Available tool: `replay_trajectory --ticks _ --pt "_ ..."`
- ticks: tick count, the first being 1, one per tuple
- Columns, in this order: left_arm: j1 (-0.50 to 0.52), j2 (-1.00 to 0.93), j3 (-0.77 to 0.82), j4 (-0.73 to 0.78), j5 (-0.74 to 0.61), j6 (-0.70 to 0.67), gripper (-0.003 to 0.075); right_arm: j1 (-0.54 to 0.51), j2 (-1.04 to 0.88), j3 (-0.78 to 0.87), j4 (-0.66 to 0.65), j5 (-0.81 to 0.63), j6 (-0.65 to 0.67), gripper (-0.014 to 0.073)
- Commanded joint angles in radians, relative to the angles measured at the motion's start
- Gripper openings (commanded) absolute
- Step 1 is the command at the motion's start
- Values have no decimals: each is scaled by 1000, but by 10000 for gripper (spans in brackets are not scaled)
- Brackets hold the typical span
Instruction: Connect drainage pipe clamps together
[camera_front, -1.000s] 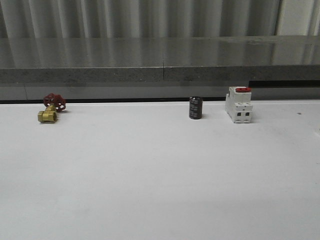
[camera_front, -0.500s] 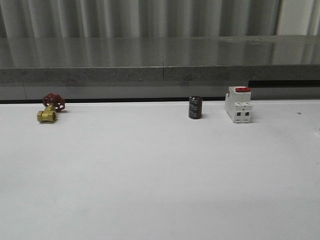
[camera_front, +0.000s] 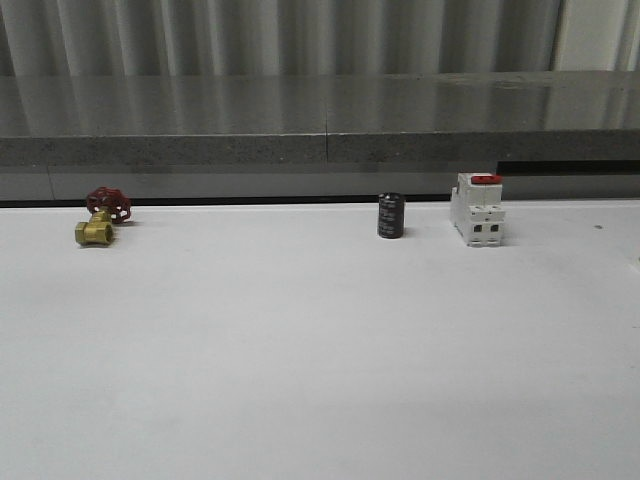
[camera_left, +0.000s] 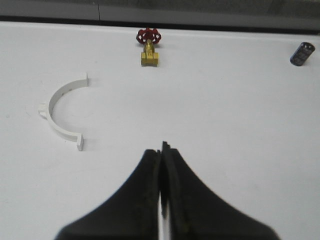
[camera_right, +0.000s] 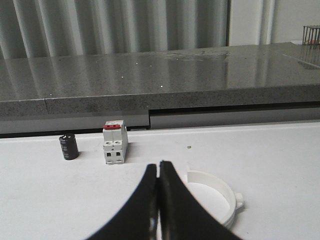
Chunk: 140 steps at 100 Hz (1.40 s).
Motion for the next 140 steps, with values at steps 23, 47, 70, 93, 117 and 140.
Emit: replay_trajectory --ticks 23,47,70,93,117,140 --pt "2 139 -40 -14 -18 -12 0 -5 -17 -16 3 -88 -4 -68" --pt "2 162 -40 -14 -38 -12 507 -5 -17 -16 3 -88 -4 -68" --pt "2 175 -40 -22 -82 -12 638 -5 -17 -16 3 -88 -4 -68" --pt "66 378 -125 -6 -50 -28 638 -5 -17 -16 3 -88 -4 -68" --pt "229 720 -287 -6 -60 112 638 -5 -17 -16 3 -88 -4 -68" --pt "343 990 -440 -16 -84 212 638 -5 -17 -16 3 -88 -4 -68"
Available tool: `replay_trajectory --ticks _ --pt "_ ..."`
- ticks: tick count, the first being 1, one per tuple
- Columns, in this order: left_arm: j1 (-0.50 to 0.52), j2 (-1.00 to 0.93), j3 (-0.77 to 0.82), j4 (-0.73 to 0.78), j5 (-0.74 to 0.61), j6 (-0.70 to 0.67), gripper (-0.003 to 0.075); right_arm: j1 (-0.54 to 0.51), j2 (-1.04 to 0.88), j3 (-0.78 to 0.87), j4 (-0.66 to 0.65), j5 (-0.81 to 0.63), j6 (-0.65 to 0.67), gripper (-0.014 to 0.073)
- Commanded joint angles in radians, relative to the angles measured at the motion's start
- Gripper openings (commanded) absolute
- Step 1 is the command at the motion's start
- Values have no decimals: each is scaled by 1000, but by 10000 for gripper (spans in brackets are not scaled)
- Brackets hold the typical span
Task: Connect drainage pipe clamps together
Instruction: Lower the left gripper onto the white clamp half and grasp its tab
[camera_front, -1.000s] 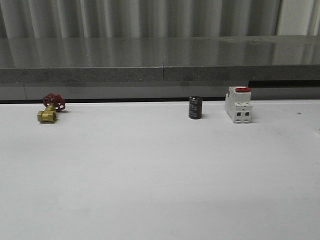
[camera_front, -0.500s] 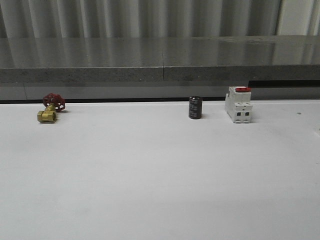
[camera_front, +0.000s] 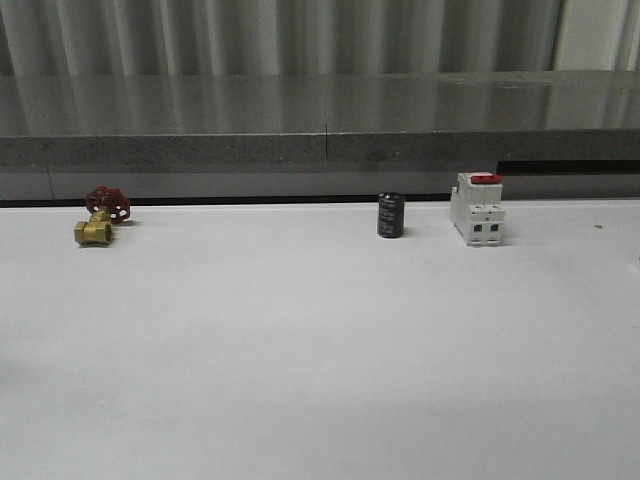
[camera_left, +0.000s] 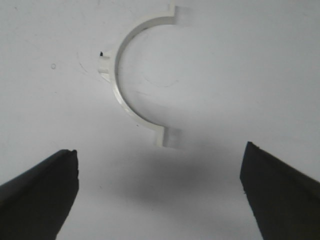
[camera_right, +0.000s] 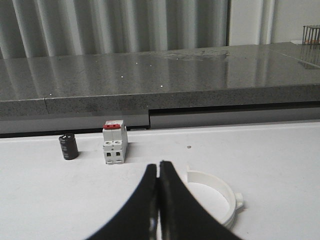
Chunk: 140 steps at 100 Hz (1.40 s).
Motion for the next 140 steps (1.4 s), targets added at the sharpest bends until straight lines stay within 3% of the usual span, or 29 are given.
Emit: replay_trajectory --ticks 1,53,140 --pt "32 55 -78 -12 -58 48 638 -5 -17 -16 3 -88 -4 -68" --pt "62 414 -249 -11 -158 128 638 -5 -17 -16 3 -88 -4 -68" --pt "62 504 -264 2 -156 128 637 -5 -17 -16 3 -88 -4 -68"
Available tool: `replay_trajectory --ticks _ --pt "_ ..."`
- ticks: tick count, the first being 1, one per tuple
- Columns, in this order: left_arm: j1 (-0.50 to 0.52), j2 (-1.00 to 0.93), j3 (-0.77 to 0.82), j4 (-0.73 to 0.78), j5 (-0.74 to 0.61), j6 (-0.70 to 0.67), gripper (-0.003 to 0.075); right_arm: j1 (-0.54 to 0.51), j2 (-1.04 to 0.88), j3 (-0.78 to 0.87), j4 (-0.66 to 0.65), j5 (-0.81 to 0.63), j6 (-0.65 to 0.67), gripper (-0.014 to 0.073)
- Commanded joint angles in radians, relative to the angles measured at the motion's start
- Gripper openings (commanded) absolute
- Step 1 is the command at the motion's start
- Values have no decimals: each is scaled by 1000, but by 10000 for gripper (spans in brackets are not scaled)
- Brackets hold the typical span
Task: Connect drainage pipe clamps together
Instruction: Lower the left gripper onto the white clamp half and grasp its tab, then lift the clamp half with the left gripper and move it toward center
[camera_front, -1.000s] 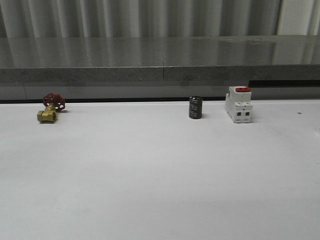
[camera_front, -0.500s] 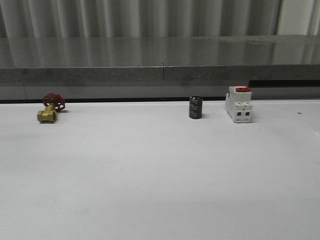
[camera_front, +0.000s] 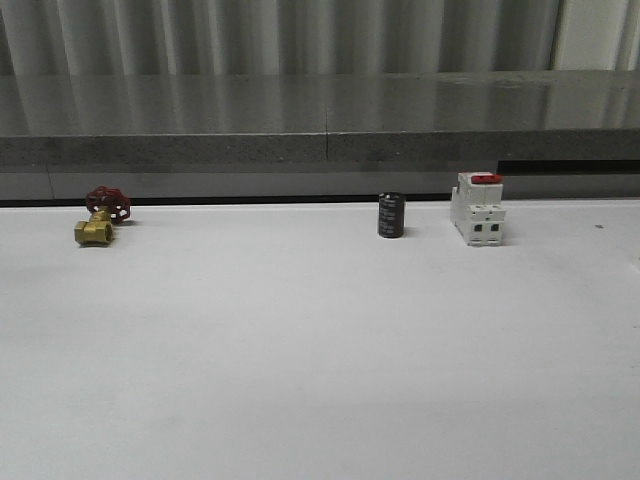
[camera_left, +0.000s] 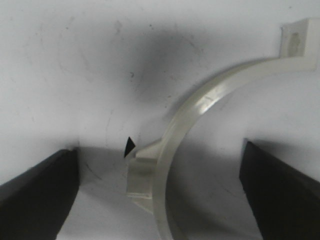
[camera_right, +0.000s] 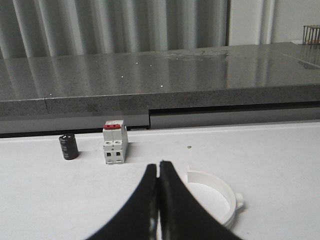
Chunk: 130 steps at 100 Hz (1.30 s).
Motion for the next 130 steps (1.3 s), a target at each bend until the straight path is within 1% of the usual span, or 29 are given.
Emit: replay_trajectory --ticks 1,21,42,48,55,62,67,69,74,76,81,88,103,109,119,130 --pt "3 -46 -28 6 -21 1 637 -5 -17 -16 3 -88 -4 -68" --pt "3 -46 -28 6 -33 1 637 -5 -17 -16 3 -88 -4 -68" --pt "3 -46 -28 9 -14 1 637 -5 -17 -16 3 -88 -4 -68" --pt "3 -46 -28 11 -7 1 621 -5 -17 -16 3 -88 -4 -68" --pt "3 -46 -28 13 0 1 555 -5 -17 -16 3 -88 -4 -68" --pt "3 -46 -28 13 6 1 453 -5 -17 -16 3 -88 -4 -68" --pt "3 -46 -28 13 7 1 352 -5 -17 -16 3 -88 -4 -68" --pt "3 -46 -28 13 9 1 324 -5 -17 -16 3 -88 -4 -68" --pt "3 -48 -28 13 13 1 210 -5 -17 -16 3 -88 -4 -68" --pt "3 -48 -28 13 15 1 182 -5 -17 -16 3 -88 -4 -68" --pt "3 -52 -28 13 21 1 79 -5 -17 -16 3 -88 -4 -68" --pt "3 -59 -35 2 38 1 -18 -5 -17 -16 3 -88 -4 -68" --pt "-3 -121 -37 -80 47 1 -20 -5 -17 -16 3 -88 -4 -68" --pt "-15 -153 -37 -122 71 -1 -20 -5 -17 -16 3 -88 -4 -68" --pt "-66 -216 -37 -104 121 -106 -20 -5 -17 -16 3 -88 -4 -68" --pt "-171 -270 -29 -34 144 -253 -21 -5 -17 -16 3 -88 -4 -68"
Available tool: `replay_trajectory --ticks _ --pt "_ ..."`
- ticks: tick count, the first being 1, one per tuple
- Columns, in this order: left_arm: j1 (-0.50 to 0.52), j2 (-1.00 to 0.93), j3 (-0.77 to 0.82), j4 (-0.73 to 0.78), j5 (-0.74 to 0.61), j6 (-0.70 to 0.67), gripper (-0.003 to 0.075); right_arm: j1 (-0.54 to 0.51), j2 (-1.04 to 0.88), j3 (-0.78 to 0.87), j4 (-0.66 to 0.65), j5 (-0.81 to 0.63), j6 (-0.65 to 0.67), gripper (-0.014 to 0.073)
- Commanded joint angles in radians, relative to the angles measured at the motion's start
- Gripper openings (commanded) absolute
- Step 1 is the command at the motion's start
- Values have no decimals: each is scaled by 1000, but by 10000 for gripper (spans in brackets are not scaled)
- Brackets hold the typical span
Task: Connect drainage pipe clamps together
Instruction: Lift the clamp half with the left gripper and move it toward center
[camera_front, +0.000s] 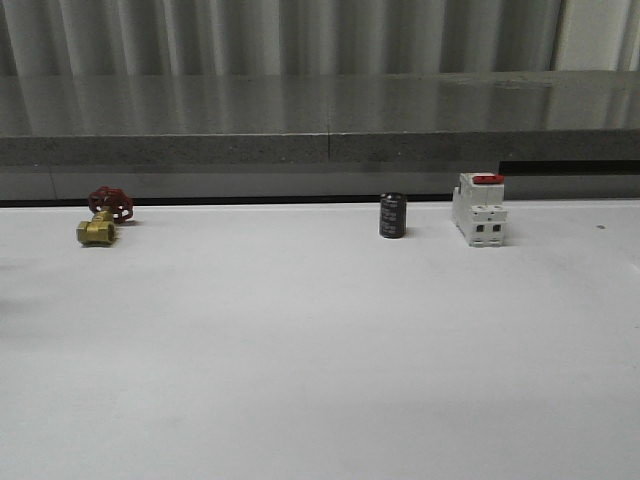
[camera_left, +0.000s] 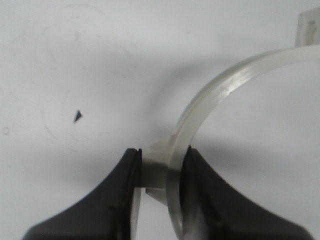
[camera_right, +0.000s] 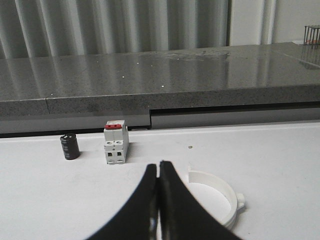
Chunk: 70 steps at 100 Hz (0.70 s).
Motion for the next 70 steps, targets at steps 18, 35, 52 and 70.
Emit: replay_trajectory --ticks 18,35,52,70 --pt "-311 -111 -9 93 9 -296 -20 -5 -17 -16 3 -88 -4 -68" --pt "-496 -89 -8 130 -51 -436 -20 -5 -17 -16 3 -88 -4 -68" --pt "-592 -31 -23 131 -63 -505 -20 -5 -17 -16 3 -88 -4 -68" --pt "-644 32 -59 126 -65 -523 -20 -5 -17 -16 3 -88 -4 -68"
